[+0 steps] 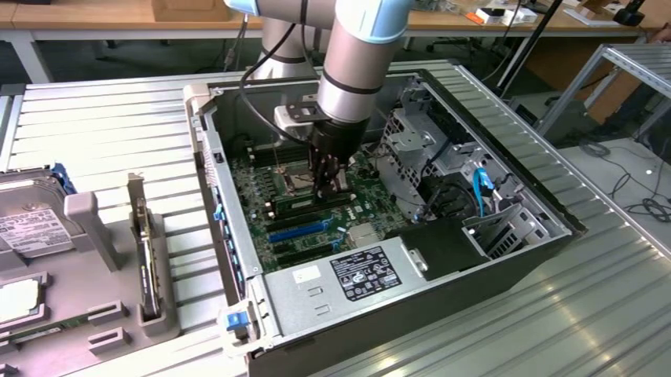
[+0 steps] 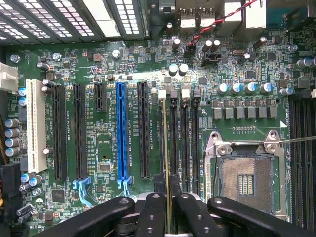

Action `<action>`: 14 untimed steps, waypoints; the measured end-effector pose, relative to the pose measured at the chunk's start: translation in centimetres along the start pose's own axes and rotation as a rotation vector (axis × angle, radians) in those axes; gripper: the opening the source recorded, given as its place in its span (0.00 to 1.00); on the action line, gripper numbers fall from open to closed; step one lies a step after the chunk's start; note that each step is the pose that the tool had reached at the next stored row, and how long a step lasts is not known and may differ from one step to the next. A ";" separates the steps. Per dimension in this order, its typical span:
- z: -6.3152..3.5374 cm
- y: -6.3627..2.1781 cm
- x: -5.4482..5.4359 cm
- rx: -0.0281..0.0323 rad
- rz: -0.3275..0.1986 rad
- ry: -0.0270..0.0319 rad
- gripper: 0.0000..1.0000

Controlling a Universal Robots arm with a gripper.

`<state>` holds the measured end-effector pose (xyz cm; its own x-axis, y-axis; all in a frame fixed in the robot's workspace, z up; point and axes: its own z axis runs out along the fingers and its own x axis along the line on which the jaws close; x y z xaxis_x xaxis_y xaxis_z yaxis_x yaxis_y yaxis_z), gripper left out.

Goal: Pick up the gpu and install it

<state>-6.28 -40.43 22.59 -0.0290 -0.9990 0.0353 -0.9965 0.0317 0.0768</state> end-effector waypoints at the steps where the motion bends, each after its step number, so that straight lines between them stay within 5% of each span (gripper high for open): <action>1: 0.03 0.00 0.0 0.0000 0.000 0.0002 0.14; 14: 0.08 0.00 0.0 -0.0035 0.000 0.0006 0.14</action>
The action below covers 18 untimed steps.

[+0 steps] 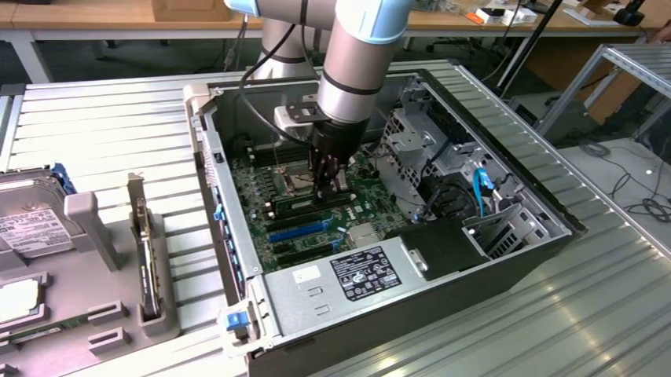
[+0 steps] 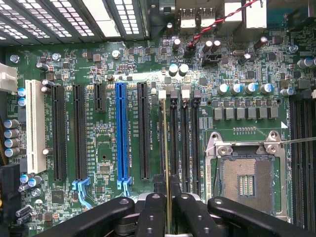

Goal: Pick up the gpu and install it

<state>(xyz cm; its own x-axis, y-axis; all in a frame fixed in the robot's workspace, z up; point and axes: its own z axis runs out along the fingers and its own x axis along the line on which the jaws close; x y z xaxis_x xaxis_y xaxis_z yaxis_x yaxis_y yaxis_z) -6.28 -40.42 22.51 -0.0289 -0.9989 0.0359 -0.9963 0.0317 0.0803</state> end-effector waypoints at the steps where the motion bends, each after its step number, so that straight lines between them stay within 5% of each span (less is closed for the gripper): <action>1: 0.00 0.00 0.0 -0.0009 0.000 0.0000 0.14; 7: 0.00 0.00 0.0 -0.0070 0.000 0.0002 0.14; 11: 0.00 0.00 0.0 -0.0167 0.000 0.0006 0.14; 18: 0.05 -0.01 0.0 -0.0172 -0.001 0.0015 0.14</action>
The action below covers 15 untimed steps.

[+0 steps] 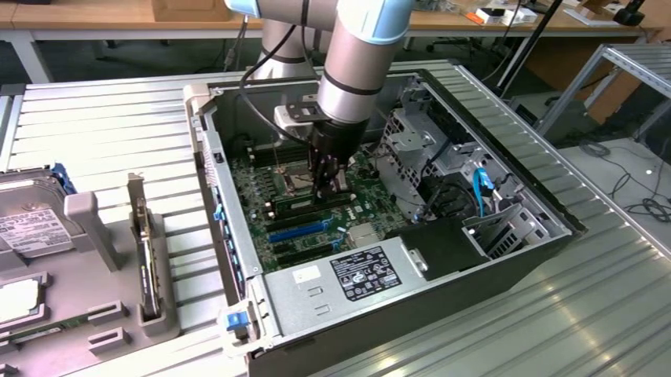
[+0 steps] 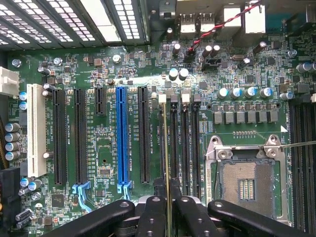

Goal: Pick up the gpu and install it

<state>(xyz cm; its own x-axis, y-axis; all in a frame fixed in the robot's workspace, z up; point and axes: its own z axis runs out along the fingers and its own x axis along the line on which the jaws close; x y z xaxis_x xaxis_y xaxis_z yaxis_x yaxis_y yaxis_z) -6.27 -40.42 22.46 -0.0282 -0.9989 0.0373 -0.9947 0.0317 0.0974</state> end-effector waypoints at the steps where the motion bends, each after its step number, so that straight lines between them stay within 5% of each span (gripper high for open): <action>1: 0.01 0.00 0.0 0.0000 0.000 0.0004 0.14; 15: 0.14 -0.01 0.0 -0.0001 0.000 0.0033 0.14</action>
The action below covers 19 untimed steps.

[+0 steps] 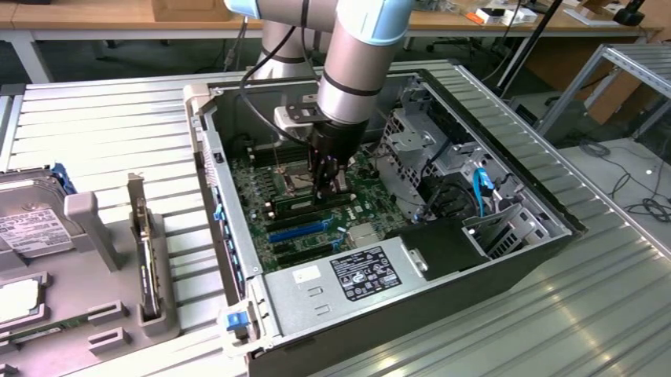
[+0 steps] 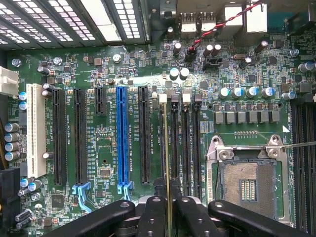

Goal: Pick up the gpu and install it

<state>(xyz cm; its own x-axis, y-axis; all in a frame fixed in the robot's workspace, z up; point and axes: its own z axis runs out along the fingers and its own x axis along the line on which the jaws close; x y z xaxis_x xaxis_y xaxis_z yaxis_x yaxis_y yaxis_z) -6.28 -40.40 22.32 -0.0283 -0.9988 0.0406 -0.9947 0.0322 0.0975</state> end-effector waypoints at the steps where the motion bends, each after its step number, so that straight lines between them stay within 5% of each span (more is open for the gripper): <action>1: 0.02 0.00 0.0 0.0000 0.000 0.0002 0.14; 19: 0.44 -0.04 0.0 -0.0003 0.000 0.0000 0.14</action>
<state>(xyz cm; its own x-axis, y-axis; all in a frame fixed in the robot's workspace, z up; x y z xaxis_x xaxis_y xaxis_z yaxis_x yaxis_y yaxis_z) -6.28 -40.40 21.88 -0.0283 -0.9988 0.0406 -0.9947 0.0321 0.0978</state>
